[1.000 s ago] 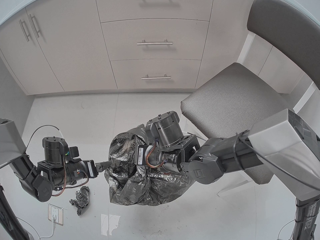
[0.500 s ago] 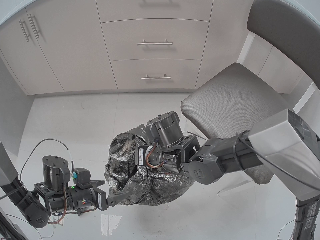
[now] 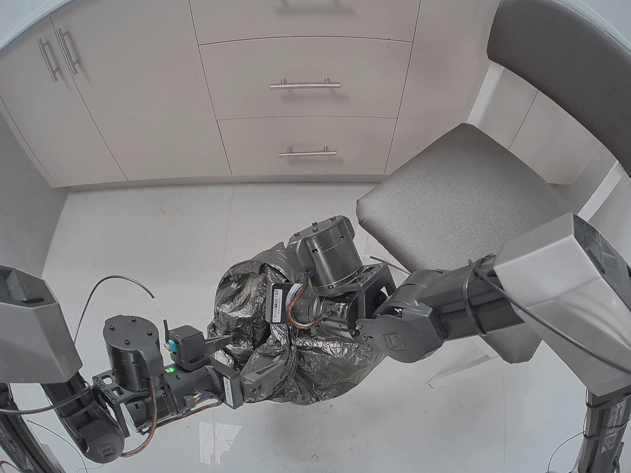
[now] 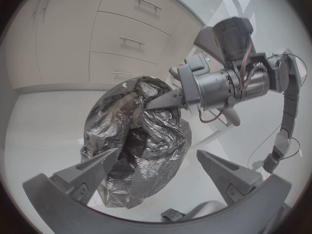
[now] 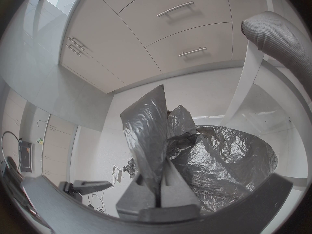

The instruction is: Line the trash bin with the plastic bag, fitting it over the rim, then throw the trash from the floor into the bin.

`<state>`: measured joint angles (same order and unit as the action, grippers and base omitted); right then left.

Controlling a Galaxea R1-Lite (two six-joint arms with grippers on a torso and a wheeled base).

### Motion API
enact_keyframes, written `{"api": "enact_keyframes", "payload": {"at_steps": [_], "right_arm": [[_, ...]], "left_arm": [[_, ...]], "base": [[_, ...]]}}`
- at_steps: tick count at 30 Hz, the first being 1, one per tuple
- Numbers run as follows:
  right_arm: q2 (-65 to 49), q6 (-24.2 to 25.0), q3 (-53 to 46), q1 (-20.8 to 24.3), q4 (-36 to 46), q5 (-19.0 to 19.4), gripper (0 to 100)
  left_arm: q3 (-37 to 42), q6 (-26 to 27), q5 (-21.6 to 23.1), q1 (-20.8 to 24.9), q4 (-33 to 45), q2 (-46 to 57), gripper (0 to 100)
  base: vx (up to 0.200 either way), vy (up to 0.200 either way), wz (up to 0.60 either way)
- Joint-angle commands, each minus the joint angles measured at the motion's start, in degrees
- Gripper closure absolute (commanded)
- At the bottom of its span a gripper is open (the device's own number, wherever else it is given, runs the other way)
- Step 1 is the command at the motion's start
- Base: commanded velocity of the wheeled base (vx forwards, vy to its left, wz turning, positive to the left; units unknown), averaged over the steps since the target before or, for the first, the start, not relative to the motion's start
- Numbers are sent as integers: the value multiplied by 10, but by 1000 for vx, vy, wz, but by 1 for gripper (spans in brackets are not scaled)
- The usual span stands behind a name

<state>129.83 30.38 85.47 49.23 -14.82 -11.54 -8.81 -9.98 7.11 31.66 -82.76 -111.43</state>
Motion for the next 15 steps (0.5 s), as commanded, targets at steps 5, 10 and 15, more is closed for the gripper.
{"api": "enact_keyframes", "payload": {"at_steps": [5,10,15], "right_arm": [[-4,-6,0,1,0,-1,100],[-4,-7,0,1,0,-1,100],[-3,-7,0,1,0,-1,100]], "left_arm": [[-55,0,-55,46,-5,-55,0],[-69,0,-82,60,-6,-64,0],[-94,1,-133,65,-6,-79,0]], "base": [[0,0,0],[0,0,0],[0,0,0]]}}
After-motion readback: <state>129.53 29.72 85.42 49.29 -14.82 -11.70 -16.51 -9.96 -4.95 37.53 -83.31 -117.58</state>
